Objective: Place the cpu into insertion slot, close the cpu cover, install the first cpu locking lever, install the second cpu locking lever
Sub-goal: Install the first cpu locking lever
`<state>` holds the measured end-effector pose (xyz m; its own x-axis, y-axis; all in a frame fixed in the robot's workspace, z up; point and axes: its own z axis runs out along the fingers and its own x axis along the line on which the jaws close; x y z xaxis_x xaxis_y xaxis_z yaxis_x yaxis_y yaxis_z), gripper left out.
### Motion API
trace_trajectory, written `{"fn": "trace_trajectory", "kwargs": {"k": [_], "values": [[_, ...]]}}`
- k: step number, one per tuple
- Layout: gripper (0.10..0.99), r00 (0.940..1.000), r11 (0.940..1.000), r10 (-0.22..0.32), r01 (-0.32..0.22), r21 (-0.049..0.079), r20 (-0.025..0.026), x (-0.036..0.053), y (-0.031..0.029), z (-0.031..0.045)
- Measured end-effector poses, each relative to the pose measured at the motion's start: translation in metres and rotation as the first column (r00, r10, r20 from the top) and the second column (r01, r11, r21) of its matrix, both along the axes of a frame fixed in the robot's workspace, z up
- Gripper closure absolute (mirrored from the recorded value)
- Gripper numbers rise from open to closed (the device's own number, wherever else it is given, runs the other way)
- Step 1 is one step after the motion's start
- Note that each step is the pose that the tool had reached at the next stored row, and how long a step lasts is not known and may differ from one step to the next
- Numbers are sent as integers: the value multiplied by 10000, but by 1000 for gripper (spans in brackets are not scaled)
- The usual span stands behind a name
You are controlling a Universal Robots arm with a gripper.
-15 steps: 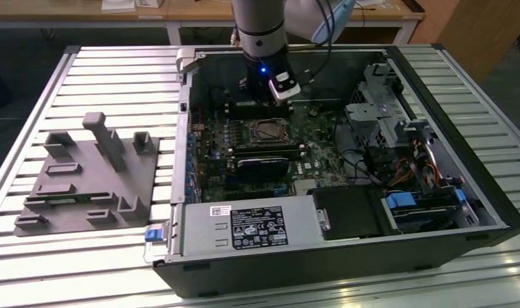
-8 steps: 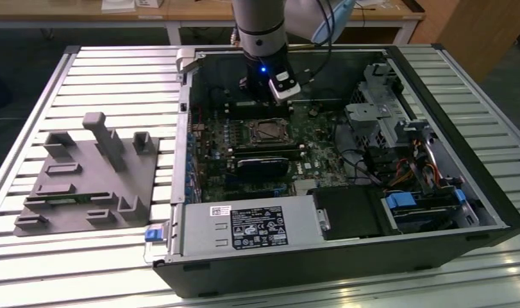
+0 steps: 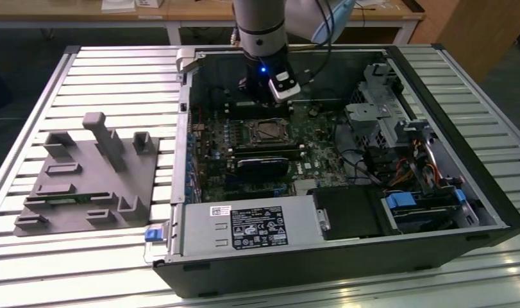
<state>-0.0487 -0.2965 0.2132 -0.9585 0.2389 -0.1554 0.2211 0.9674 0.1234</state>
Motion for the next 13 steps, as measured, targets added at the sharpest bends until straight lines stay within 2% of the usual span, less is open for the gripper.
{"fn": "trace_trajectory", "kwargs": {"k": [8, 10, 13], "values": [[980, 9993, 9995, -6, -6, -323, -383, 3, -11, -12], [980, 9990, 9992, -10, -8, -405, -452, 3, -32, -13], [980, 9987, 9988, -15, -10, -488, -514, 3, -78, -16]]}}
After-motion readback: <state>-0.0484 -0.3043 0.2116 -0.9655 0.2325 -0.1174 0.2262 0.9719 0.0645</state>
